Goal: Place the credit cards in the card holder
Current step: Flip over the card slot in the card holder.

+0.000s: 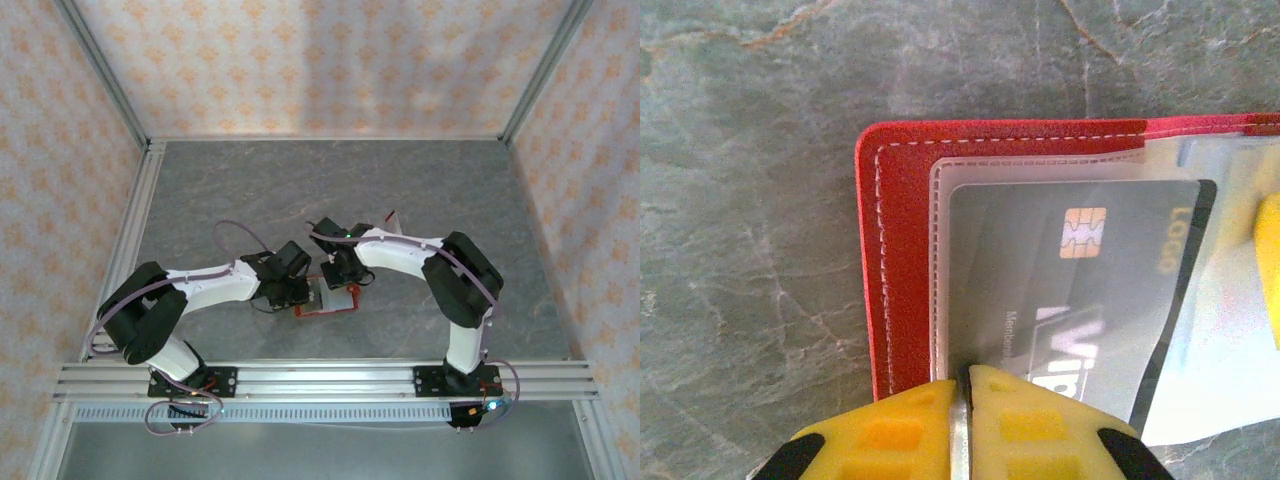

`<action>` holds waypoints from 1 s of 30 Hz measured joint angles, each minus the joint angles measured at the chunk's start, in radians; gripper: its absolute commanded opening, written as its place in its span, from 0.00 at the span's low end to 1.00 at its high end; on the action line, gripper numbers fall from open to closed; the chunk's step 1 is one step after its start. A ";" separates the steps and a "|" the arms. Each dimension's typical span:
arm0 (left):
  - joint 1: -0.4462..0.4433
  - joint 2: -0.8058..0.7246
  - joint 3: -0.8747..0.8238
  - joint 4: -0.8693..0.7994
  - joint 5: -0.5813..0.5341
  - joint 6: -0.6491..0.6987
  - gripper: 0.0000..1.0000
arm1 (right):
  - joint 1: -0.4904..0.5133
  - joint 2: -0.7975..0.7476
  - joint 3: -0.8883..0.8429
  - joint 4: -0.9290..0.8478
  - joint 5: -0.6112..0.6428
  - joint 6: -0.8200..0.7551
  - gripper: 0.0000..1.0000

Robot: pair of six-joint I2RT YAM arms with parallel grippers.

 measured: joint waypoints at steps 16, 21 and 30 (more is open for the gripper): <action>0.000 0.000 -0.001 0.001 0.000 0.000 0.11 | 0.027 -0.011 -0.005 0.024 0.005 0.035 0.00; -0.007 0.000 -0.001 0.003 -0.003 0.000 0.11 | 0.027 -0.011 0.032 -0.042 0.004 0.035 0.00; -0.013 -0.002 0.008 -0.014 -0.012 0.000 0.11 | 0.027 -0.011 0.140 -0.124 -0.034 0.034 0.00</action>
